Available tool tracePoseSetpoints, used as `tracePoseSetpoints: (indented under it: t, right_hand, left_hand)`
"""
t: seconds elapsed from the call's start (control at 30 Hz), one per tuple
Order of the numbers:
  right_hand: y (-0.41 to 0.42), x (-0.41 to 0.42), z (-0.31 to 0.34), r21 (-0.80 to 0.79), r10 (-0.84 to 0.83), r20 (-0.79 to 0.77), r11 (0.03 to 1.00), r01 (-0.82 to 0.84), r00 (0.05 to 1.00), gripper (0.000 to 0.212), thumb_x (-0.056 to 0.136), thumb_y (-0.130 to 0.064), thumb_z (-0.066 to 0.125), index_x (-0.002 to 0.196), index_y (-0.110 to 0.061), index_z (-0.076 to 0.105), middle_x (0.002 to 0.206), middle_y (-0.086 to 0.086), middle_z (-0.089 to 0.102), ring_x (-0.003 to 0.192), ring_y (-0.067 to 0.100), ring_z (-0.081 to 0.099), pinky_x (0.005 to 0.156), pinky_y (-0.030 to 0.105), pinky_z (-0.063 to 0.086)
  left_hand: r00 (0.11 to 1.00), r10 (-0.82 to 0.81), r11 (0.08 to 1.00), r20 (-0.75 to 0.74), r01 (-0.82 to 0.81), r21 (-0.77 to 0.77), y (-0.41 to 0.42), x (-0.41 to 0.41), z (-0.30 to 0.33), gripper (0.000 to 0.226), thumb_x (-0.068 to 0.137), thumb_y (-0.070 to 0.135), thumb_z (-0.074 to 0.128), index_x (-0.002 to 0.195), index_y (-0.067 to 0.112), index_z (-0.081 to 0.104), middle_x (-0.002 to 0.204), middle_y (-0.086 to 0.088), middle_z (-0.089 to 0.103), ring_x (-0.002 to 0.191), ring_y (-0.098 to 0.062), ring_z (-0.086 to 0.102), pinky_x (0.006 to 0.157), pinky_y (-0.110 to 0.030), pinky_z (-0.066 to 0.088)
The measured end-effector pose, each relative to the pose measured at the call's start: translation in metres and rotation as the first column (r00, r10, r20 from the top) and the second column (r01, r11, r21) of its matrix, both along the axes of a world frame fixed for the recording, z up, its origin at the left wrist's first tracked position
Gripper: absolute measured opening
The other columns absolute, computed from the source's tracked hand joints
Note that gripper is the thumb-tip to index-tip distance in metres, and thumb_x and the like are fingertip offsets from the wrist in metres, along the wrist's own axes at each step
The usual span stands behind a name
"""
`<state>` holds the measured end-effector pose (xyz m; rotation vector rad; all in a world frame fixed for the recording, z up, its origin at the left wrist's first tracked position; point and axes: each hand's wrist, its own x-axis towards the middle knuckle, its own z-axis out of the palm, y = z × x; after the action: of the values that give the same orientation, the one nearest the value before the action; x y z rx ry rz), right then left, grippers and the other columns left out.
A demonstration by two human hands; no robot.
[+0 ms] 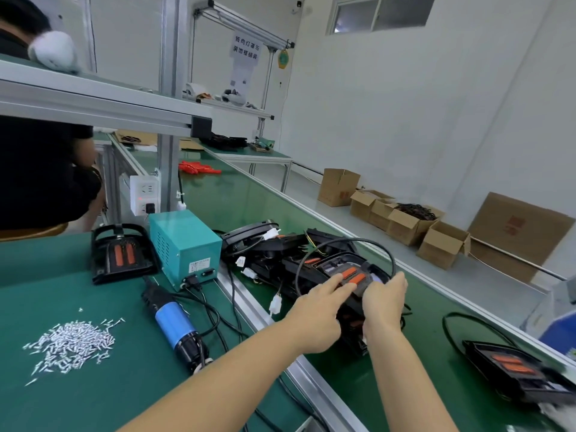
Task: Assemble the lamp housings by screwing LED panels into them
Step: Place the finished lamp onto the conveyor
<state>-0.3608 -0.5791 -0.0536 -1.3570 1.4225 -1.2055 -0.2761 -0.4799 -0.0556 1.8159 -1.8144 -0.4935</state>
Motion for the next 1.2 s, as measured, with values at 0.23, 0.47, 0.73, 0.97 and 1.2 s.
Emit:
tracePoseSetpoints:
  t: [0.23,0.47,0.73,0.97,1.2]
  right_hand:
    - [0.001,-0.005,-0.004,-0.108,0.083,-0.547,0.98,-0.169,0.833,0.05,0.101,-0.006,0.032,0.151,-0.002,0.026,0.163,0.01,0.01,0.149,0.026,0.011,0.12,0.042,0.016]
    - [0.002,-0.012,-0.004,-0.146,0.083,-0.763,0.944,-0.297,0.641,0.05,0.104,-0.037,0.03,0.149,-0.014,0.036,0.16,0.015,0.018,0.147,0.029,0.018,0.119,0.044,0.016]
    - [-0.009,-0.015,-0.005,-0.112,0.082,-0.767,0.959,-0.259,0.636,0.052,0.102,-0.039,0.029,0.138,-0.003,0.04,0.146,0.012,0.04,0.132,0.029,0.038,0.11,0.045,0.031]
    - [-0.014,-0.017,-0.006,-0.042,0.115,-0.84,0.961,-0.274,0.531,0.055,0.102,-0.042,0.023,0.145,-0.01,0.035,0.159,0.01,0.023,0.143,0.029,0.026,0.116,0.05,0.019]
    - [-0.021,-0.018,0.006,0.047,0.175,-0.878,0.958,-0.284,0.446,0.057,0.102,-0.049,0.019,0.155,-0.028,0.016,0.163,0.006,0.013,0.149,0.028,0.012,0.117,0.055,0.007]
  left_hand:
    - [0.959,0.028,0.999,0.281,-0.032,0.009,-0.009,0.003,-0.006,0.075,0.093,0.011,0.045,0.153,0.022,0.001,0.16,0.006,-0.009,0.146,-0.016,0.002,0.119,-0.041,0.006]
    - [0.953,0.028,0.999,0.302,-0.036,0.021,-0.014,0.001,-0.003,0.08,0.091,0.01,0.046,0.153,0.02,-0.004,0.16,0.006,-0.011,0.147,-0.016,0.003,0.12,-0.039,0.003]
    - [0.928,0.015,0.999,0.373,-0.032,0.04,-0.022,-0.001,-0.005,0.082,0.091,0.011,0.046,0.152,0.019,-0.008,0.159,0.005,-0.016,0.147,-0.017,-0.001,0.119,-0.042,-0.002]
    - [0.922,0.003,0.997,0.388,-0.031,0.067,-0.019,-0.001,-0.004,0.083,0.09,0.011,0.046,0.152,0.02,-0.009,0.159,0.005,-0.016,0.147,-0.02,-0.003,0.119,-0.044,0.001]
    - [0.911,0.091,0.995,0.402,-0.095,-0.011,0.004,0.003,-0.002,0.073,0.094,0.015,0.045,0.152,0.018,0.002,0.16,0.003,-0.011,0.146,-0.019,-0.003,0.119,-0.044,-0.001]
